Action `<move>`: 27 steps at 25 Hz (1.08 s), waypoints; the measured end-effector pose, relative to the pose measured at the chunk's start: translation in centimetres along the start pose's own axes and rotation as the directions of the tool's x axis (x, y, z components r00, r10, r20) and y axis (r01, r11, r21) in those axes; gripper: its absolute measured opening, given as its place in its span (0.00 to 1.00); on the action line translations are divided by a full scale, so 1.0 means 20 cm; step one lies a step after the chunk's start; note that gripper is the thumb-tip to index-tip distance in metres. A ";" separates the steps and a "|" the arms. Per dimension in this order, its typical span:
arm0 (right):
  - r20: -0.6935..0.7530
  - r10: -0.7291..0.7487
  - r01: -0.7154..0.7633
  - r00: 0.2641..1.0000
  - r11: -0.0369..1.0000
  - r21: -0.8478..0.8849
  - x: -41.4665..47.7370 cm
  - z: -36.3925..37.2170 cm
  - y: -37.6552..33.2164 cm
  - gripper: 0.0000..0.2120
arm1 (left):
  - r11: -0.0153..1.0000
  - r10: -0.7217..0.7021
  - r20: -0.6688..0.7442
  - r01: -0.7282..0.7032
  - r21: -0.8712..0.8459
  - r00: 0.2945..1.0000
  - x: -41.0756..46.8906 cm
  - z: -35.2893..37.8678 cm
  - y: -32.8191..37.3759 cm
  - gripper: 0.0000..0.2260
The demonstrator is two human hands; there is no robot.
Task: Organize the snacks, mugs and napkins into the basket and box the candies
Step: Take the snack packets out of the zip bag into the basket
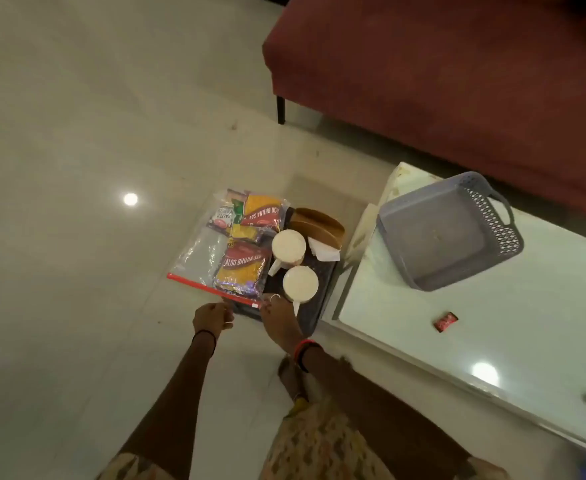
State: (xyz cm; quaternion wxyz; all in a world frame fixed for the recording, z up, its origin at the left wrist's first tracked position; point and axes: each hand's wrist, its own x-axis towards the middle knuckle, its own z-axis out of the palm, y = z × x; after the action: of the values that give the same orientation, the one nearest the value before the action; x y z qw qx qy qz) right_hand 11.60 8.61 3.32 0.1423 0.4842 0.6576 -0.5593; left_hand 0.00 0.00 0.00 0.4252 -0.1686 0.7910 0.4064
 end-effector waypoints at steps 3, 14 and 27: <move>0.037 0.224 -0.227 0.974 0.957 0.179 0.17 0.16 0.11 0.07 | 0.992 -0.113 0.059 0.116 -0.053 0.992 0.17 0.09 -0.12 0.09; 0.111 0.423 -0.346 0.899 0.532 0.773 0.46 0.31 0.15 0.13 | 0.962 0.010 0.011 -0.006 -0.273 1.000 0.38 0.12 -0.16 0.13; -0.017 0.178 -0.094 0.984 0.594 0.799 0.14 0.03 -0.44 0.02 | 0.890 0.159 -0.041 -0.161 -0.427 0.986 0.03 -0.13 0.33 0.16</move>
State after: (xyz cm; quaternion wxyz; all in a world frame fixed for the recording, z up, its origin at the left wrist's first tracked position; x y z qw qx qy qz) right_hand 2.99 10.28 6.37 -0.0765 0.5716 0.3079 -0.7567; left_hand -5.74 2.05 3.70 0.3408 -0.1934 0.6944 0.6036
